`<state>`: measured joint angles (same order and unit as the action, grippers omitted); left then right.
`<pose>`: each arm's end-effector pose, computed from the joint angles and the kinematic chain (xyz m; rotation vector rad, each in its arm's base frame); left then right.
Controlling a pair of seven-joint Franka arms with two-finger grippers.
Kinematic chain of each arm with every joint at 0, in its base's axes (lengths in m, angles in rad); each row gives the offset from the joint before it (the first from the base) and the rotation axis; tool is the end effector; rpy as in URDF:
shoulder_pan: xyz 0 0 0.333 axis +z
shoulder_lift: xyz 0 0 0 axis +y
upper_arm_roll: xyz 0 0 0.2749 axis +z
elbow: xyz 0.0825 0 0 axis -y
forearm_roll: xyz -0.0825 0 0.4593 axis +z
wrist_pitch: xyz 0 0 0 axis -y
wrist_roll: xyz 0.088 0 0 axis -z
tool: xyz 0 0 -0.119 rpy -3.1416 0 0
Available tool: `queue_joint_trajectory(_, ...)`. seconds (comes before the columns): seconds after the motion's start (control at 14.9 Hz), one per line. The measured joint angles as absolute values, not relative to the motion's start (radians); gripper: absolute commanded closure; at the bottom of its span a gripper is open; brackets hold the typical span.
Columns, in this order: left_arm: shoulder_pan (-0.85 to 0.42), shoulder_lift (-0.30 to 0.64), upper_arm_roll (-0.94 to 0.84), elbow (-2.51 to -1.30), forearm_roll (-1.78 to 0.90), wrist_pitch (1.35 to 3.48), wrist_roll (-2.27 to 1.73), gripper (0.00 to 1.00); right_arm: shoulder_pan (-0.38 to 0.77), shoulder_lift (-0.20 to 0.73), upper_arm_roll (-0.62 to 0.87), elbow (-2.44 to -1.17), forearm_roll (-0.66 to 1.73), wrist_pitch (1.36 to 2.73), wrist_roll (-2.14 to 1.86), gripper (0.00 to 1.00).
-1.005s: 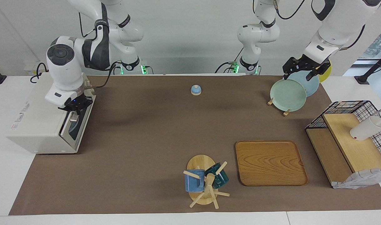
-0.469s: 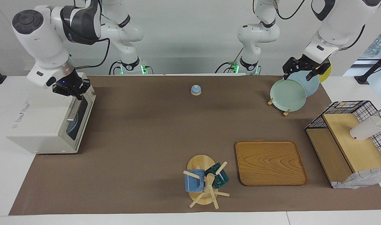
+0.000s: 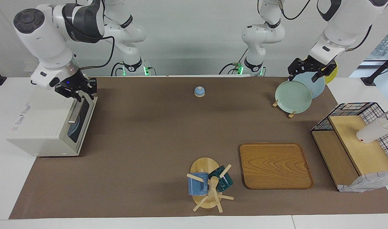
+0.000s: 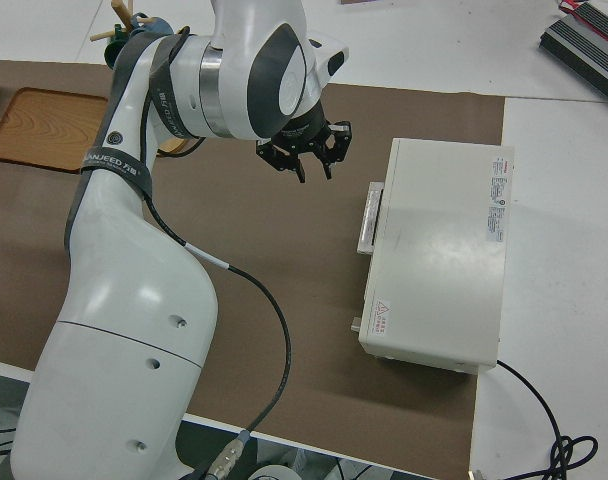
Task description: Put eggplant into oven
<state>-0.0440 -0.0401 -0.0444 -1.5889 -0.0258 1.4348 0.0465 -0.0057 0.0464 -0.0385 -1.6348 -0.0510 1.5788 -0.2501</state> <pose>0.6000 -0.0570 0.5753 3.1076 -0.2129 -0.1785 0.6353 -0.0338 0.5080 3.0830 0.3231 -0.1691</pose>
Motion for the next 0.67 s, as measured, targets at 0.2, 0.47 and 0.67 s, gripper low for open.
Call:
queue_joint_trajectory(0.2, -0.044, -0.040, -0.044, -1.589, -0.026, 1.435, 0.046, 0.00, -0.006, 0.046, -0.037, -1.608, -0.051, 1.561, -0.225, 0.00)
queue_joint_trajectory(0.47, -0.044, -0.040, -0.044, -1.589, -0.026, 1.435, 0.046, 0.00, 0.000, 0.031, -0.036, -1.598, -0.050, 1.543, -0.224, 0.00)
queue_joint_trajectory(0.67, -0.044, -0.040, -0.044, -1.589, -0.026, 1.435, 0.046, 0.00, 0.012, 0.016, -0.036, -1.596, -0.050, 1.537, -0.212, 0.00)
